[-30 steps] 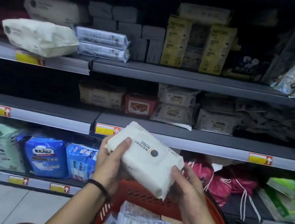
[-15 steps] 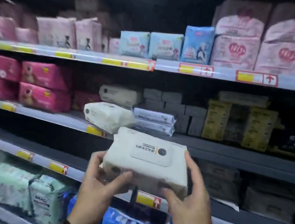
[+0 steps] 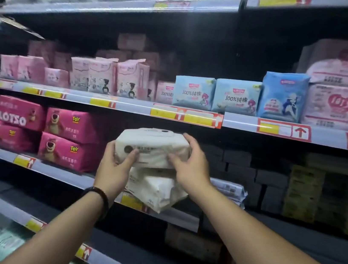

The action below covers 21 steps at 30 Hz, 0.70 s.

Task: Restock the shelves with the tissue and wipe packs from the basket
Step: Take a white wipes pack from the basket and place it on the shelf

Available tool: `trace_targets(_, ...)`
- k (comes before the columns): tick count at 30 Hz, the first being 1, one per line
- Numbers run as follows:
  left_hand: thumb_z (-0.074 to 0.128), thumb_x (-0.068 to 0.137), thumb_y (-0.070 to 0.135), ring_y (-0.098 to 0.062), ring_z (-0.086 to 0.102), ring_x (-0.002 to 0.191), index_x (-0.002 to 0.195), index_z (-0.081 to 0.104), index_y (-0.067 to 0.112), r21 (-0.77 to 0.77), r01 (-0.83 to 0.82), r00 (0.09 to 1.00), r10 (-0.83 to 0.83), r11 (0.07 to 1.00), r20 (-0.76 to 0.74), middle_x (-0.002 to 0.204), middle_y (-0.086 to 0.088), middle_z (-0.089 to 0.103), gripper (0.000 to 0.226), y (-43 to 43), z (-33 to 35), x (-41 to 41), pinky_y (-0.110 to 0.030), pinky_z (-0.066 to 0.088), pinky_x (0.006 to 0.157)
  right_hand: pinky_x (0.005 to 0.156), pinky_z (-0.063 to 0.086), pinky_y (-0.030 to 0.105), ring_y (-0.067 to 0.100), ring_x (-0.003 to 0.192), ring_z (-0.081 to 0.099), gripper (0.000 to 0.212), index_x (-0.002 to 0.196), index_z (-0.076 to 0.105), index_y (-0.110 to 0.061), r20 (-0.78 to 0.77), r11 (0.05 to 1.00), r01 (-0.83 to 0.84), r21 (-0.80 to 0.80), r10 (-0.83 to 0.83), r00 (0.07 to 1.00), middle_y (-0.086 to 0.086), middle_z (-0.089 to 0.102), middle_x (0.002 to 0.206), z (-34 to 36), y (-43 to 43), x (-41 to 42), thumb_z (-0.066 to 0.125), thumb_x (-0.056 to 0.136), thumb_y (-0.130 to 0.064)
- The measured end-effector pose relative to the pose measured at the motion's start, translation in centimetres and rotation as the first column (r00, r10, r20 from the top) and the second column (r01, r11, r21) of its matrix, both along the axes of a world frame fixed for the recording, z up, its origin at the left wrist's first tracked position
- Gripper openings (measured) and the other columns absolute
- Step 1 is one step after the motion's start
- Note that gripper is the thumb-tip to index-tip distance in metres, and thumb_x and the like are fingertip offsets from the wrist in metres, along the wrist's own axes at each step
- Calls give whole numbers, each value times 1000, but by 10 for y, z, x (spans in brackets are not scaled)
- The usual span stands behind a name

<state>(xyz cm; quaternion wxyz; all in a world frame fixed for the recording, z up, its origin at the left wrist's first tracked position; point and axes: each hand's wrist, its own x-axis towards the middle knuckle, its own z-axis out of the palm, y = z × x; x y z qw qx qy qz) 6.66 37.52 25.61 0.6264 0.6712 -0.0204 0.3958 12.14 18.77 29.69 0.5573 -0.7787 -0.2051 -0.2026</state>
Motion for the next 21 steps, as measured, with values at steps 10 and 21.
trace_targets(10, 64, 101, 37, -18, 70, 104, 129, 57, 25, 140, -89, 962, 122, 986, -246, 114, 6, 72, 31, 21, -18, 46, -44, 57, 93, 106, 38, 47, 35, 136, 42, 49, 149, 40, -34, -33, 844, 186, -503, -234, 972, 4, 61, 141, 2, 12, 14, 60, 104, -42)
trace_targets(21, 75, 85, 16, -30, 57, 114, 138, 47, 14, 251, -370, 899, 413, 894, -147, 132, -13, 53, 59, -36, -16, -34, -42, 49, 100, 106, 49, 42, 20, 131, 49, 41, 144, 52, -29, -10, 843, 89, -530, -111, 994, -2, 61, 135, -12, -72, -69, 60, 104, -32)
